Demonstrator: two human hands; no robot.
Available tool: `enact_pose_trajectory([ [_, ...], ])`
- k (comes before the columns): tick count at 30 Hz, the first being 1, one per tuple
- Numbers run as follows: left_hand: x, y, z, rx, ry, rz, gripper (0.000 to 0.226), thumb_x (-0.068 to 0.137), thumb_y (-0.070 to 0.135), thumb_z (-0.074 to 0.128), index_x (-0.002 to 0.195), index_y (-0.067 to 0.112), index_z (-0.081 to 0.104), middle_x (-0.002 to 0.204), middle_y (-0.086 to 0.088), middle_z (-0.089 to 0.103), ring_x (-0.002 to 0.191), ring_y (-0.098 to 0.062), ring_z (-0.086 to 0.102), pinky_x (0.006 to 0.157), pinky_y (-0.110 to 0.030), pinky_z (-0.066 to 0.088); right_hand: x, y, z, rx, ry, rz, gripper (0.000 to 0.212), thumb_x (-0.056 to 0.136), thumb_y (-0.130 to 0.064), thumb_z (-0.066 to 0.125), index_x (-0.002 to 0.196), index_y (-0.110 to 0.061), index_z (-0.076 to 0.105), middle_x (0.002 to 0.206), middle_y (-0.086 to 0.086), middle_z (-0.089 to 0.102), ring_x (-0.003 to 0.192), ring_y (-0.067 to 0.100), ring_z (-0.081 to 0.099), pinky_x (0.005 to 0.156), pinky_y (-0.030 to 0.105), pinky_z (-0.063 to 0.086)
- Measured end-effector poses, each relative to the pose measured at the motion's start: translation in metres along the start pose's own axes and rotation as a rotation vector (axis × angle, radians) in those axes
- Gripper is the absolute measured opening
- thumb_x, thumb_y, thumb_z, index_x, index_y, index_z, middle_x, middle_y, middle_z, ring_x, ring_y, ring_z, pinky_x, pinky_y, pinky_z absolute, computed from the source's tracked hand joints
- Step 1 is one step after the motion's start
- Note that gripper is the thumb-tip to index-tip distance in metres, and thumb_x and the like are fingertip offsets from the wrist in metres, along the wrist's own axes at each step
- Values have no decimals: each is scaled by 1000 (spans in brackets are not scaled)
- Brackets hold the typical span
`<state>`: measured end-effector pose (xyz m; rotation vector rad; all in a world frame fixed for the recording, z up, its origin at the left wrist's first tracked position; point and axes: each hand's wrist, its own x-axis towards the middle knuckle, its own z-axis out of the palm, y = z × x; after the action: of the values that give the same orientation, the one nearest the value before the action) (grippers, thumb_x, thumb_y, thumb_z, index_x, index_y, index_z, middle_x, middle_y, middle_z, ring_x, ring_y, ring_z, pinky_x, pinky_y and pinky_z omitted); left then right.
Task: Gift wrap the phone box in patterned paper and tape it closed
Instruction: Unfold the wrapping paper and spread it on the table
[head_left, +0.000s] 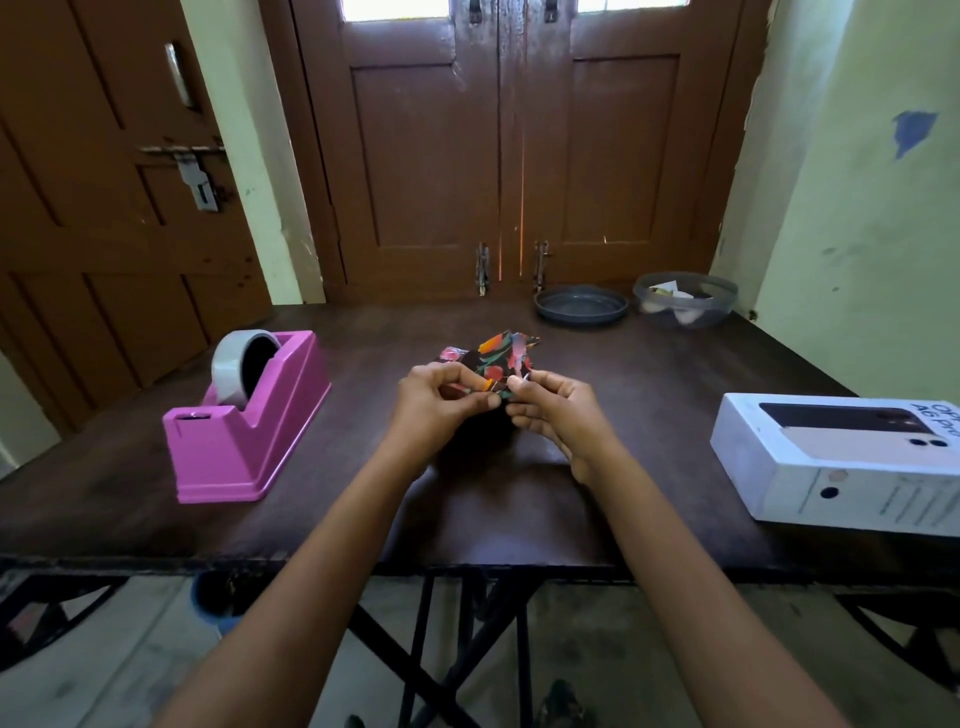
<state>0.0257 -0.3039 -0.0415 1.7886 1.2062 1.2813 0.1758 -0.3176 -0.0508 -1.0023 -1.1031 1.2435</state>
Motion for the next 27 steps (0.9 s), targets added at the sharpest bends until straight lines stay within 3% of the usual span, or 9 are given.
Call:
enact_pose_trajectory([
  [4, -3, 0, 2, -76, -30, -52, 9, 75, 15, 77, 72, 19, 70, 73, -5, 68, 71, -13, 60, 73, -32, 49, 0, -1, -1, 59, 16, 4, 22, 87, -5, 60, 109, -1, 59, 67, -2, 68, 56, 2, 64, 57, 14, 51],
  [8, 0, 4, 2, -15, 43, -43, 15, 78, 15, 74, 68, 23, 68, 59, 10, 63, 59, -2, 55, 60, -19, 44, 0, -1, 0, 75, 52, -31, 52, 86, 1, 60, 133, 7, 39, 73, 2, 69, 59, 4, 66, 58, 15, 53],
  [11, 4, 8, 6, -191, 131, -149, 22, 83, 7, 67, 64, 15, 62, 47, 11, 55, 42, 1, 47, 45, -13, 38, 1, -1, 0, 58, 70, -61, 55, 85, 6, 58, 135, 8, 36, 57, -5, 67, 55, 3, 65, 57, 15, 53],
  [13, 7, 8, 8, -305, 224, -249, 23, 86, 7, 63, 65, 13, 59, 51, 5, 56, 45, -5, 48, 43, -16, 38, 1, 0, -1, 36, 89, -51, 53, 85, 8, 57, 134, 8, 37, 56, -5, 64, 52, 3, 64, 56, 14, 53],
  [16, 14, 5, 3, -391, 380, -367, 20, 90, 14, 61, 70, 16, 57, 69, -3, 59, 58, -13, 53, 46, -19, 45, 2, -1, -1, -43, 135, -10, 44, 86, 7, 54, 129, 4, 46, 65, 3, 58, 44, 0, 57, 50, 12, 48],
  [19, 16, 5, -1, -350, 429, -374, 17, 95, 21, 52, 78, 19, 53, 81, 0, 59, 70, -11, 54, 61, -26, 49, 4, -2, -2, -117, 201, 22, 29, 90, -1, 48, 118, -2, 56, 66, 1, 53, 39, 0, 47, 43, 12, 40],
  [21, 15, 6, 1, -302, 412, -295, 17, 97, 23, 49, 80, 21, 50, 80, 2, 57, 71, -8, 53, 62, -23, 47, 4, -2, -2, -131, 236, 45, 28, 92, -7, 45, 116, -4, 58, 68, -1, 52, 47, 4, 45, 46, 15, 39],
  [24, 13, 8, 4, -238, 326, -173, 18, 97, 20, 46, 80, 21, 46, 76, 3, 51, 66, -8, 48, 54, -18, 44, 1, -6, -1, -67, 165, 153, 27, 93, -22, 41, 111, -11, 57, 85, 4, 57, 72, 13, 53, 64, 23, 45],
  [27, 13, 6, 3, -204, 239, -148, 14, 97, 19, 47, 83, 24, 50, 85, -1, 57, 82, -16, 56, 72, -31, 51, -1, -7, -1, 43, 91, 209, 33, 93, -46, 41, 106, -18, 52, 96, 4, 58, 91, 21, 57, 77, 30, 48],
])
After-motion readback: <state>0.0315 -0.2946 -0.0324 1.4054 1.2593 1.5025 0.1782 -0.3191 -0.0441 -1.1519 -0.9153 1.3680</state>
